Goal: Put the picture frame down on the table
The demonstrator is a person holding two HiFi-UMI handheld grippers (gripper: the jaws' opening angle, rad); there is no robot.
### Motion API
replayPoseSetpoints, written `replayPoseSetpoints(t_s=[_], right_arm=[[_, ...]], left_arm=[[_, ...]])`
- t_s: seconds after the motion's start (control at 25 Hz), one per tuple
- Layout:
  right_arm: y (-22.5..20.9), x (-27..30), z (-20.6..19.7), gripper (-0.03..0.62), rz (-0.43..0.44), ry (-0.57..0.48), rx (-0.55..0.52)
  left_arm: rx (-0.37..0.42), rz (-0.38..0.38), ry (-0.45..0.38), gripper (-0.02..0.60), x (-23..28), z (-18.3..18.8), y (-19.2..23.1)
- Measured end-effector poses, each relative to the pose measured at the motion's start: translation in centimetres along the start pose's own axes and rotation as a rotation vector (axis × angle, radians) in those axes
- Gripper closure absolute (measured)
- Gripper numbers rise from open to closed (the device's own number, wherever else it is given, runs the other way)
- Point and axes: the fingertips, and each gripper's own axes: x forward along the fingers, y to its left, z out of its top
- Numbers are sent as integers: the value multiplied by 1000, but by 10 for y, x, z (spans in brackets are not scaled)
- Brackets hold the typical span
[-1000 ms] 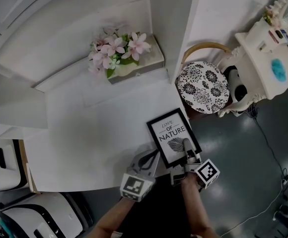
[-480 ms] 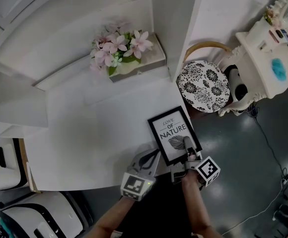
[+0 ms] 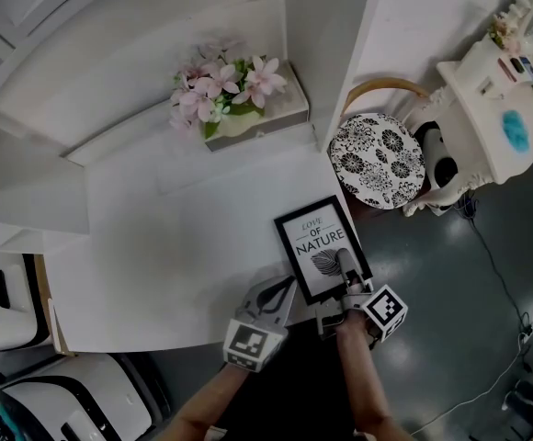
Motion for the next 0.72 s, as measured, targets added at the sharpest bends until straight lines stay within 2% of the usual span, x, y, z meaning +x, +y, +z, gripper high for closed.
replayPoseSetpoints(t_s=[0.16,0.6,0.72], right_arm=[[1,0,-1,453,5,7,11],[13,6,-4,277,38,36,41],[16,8,-6,253,34,53,46]], left_arm=[[0,9,-1,569,-2,1,2],[0,12,-12,569,-1,4,1],[1,13,-16,569,-2,5,1]])
